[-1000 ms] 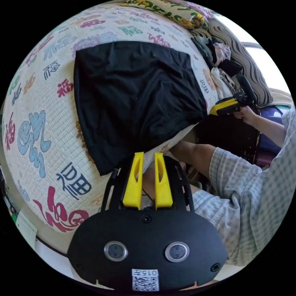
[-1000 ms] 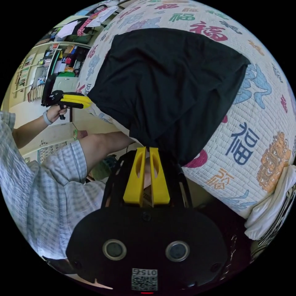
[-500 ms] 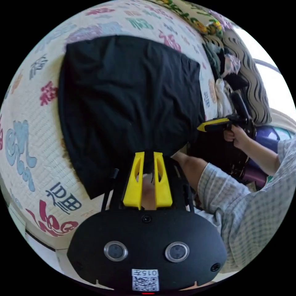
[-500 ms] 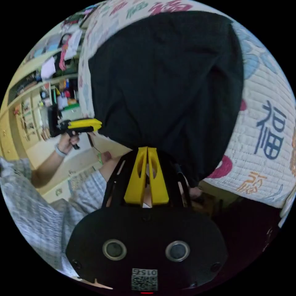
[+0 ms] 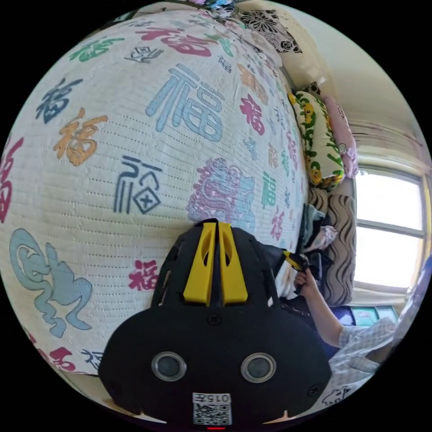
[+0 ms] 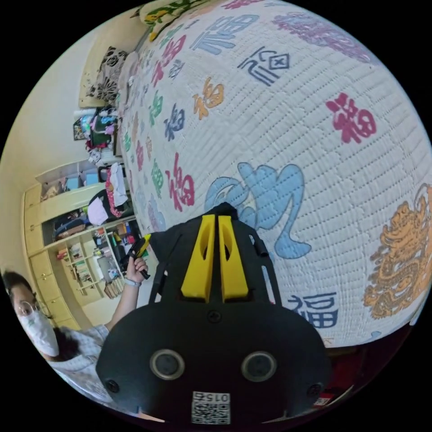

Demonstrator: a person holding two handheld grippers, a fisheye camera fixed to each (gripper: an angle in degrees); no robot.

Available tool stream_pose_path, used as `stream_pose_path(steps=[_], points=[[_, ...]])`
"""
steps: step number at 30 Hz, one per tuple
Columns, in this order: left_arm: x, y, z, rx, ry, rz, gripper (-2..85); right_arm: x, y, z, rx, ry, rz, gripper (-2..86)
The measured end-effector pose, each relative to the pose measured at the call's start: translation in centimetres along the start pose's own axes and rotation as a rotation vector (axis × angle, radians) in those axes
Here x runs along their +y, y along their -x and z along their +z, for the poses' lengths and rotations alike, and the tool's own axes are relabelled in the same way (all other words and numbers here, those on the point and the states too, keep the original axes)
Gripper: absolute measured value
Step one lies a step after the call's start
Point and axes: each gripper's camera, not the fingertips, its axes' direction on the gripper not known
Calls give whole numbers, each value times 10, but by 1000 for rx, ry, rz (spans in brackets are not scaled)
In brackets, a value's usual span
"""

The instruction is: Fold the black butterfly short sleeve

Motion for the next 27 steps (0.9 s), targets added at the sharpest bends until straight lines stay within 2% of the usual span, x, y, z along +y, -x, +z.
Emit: stream_pose_path(steps=[3, 7, 10, 12, 14, 19, 21, 25, 27], points=[[-4, 8, -12, -140, -57, 3, -4, -10, -13, 3, 43, -8, 11, 7], [7, 23, -15, -121, -79, 12, 5, -12, -12, 16, 77, -3, -5, 23], [26, 27, -32, -31, -139, 25, 45, -7, 0, 14, 149, -14, -21, 36], [47, 29, -51, -10, -184, 38, 65, 3, 30, 4, 268, -74, -119, 39], [86, 37, -77, -51, -209, 42, 77, 9, 64, 11, 318, -51, -269, 44], [175, 66, -88, -195, -94, 10, 90, 17, 162, 105, 360, 211, -631, 63], [202, 79, -79, -227, -43, -3, 92, 22, 205, 177, 349, 334, -761, 70], [240, 101, -54, -270, -6, -34, 94, 34, 256, 280, 393, 478, -884, 95], [249, 108, -47, -281, -21, -45, 92, 40, 276, 333, 484, 541, -937, 118]])
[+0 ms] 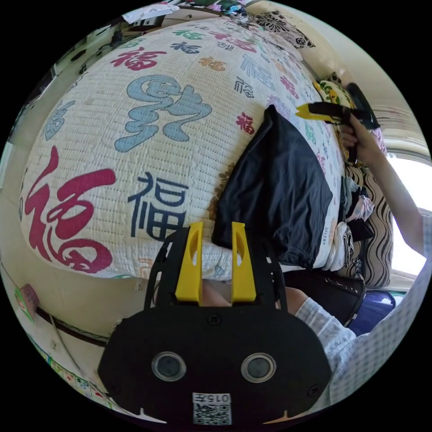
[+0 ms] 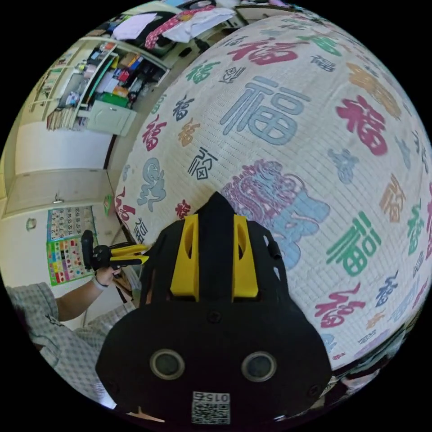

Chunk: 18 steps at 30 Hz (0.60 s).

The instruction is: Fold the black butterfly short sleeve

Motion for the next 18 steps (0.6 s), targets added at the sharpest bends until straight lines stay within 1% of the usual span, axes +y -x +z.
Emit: stream_pose_path(steps=[4, 7, 9, 11, 16, 18], points=[[13, 8, 17, -16, -27, -12, 68, -41, 17, 41, 132, 147, -30, 107], [19, 12, 28, 32, 4, 22, 17, -57, 23, 64, 170, 234, -39, 68], [23, 16, 33, 63, 6, 21, 4, -65, 28, 75, 272, 285, -57, 31], [28, 25, 32, 88, -31, 6, -4, -70, 32, 77, 286, 311, -75, 16], [39, 47, 0, 147, -193, -54, -6, -83, 36, 44, 317, 222, -78, 1], [47, 42, -18, 159, -263, -10, -6, -83, 32, 10, 236, 135, -75, 0]])
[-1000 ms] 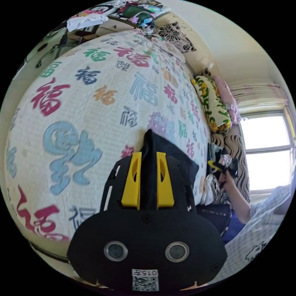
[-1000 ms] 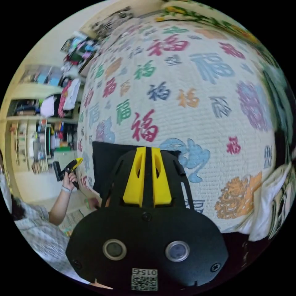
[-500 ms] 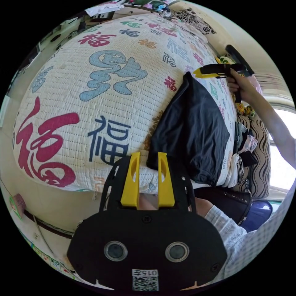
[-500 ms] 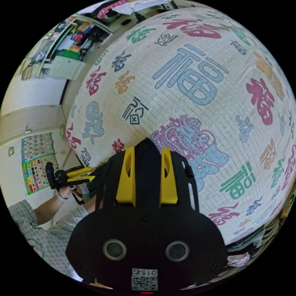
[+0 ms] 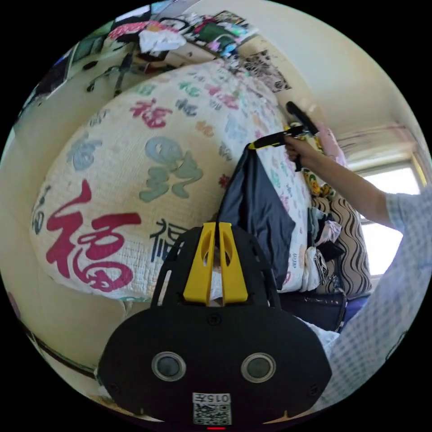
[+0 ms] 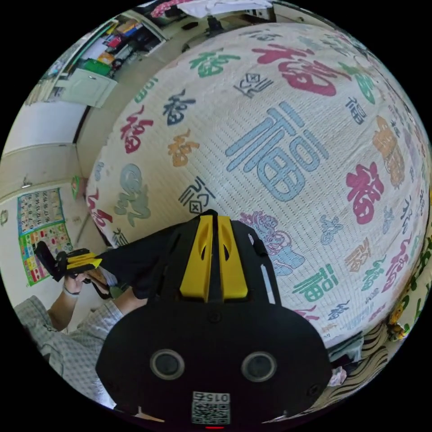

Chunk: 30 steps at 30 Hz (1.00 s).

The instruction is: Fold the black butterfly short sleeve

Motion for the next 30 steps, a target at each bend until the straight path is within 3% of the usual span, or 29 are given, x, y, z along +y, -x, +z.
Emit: stream_pose_path(steps=[3, 9, 14, 18, 23, 30], points=[[16, -35, -24, 57, -63, 172, -6, 31, -22, -43, -134, -112, -12, 0], [75, -142, 11, 131, 93, 512, -5, 180, -101, -101, -399, -411, -131, 2], [133, -214, 106, 178, 245, 659, -4, 296, -200, -81, -631, -433, 20, 0], [172, -250, 184, 120, 342, 786, -4, 354, -260, -53, -680, -446, 73, -3], [212, -277, 291, 41, 459, 859, -1, 376, -303, -28, -707, -444, 105, -3], [219, -263, 369, -36, 604, 839, 36, 399, -334, -25, -724, -420, 144, 10]])
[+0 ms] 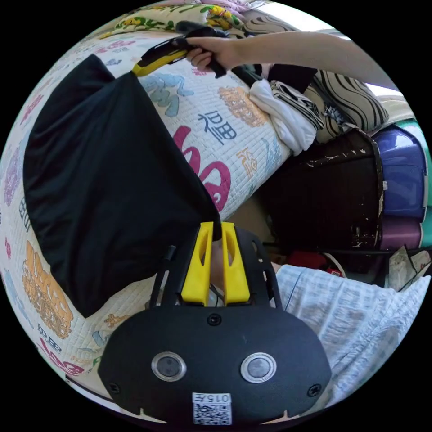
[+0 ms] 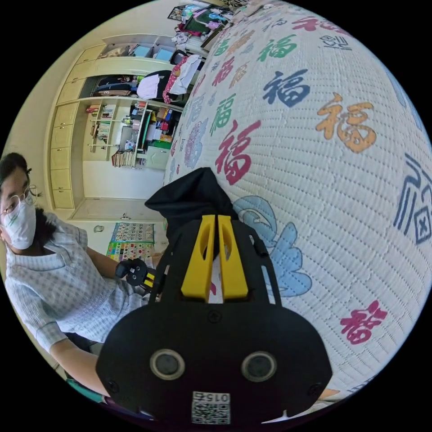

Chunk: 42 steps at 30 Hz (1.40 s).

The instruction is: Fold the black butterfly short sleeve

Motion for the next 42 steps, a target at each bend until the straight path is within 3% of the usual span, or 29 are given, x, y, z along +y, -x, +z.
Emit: stream_pose_path(steps=[6, 10, 13, 18, 22, 28, 30, 38, 42], points=[[-9, 15, 17, 125, 85, 57, 65, 1, -10, -53, 14, -20, 142, 82], [-9, 35, -29, 114, -32, 73, 61, -31, 16, -83, -63, -25, 174, 90], [-11, 72, -51, -5, -126, -29, 60, -78, 33, -65, -210, 91, 196, 111], [-27, 124, -35, -104, -151, -119, 59, -128, 36, 35, -196, 591, 294, 165], [-59, 133, -17, -118, -180, -21, 58, -135, 38, 65, -362, 625, 376, 116], [-85, 153, 47, 42, -35, -9, 43, -174, 77, 73, -230, 618, 236, 23], [-87, 155, 59, 53, -4, 13, 39, -191, 99, 87, -49, 723, 115, 7], [-106, 195, 73, 123, 1, -14, 14, -192, 158, 169, 329, 947, -287, -1], [-116, 207, 73, 144, 10, -6, 28, -180, 170, 183, 349, 904, -258, 22]])
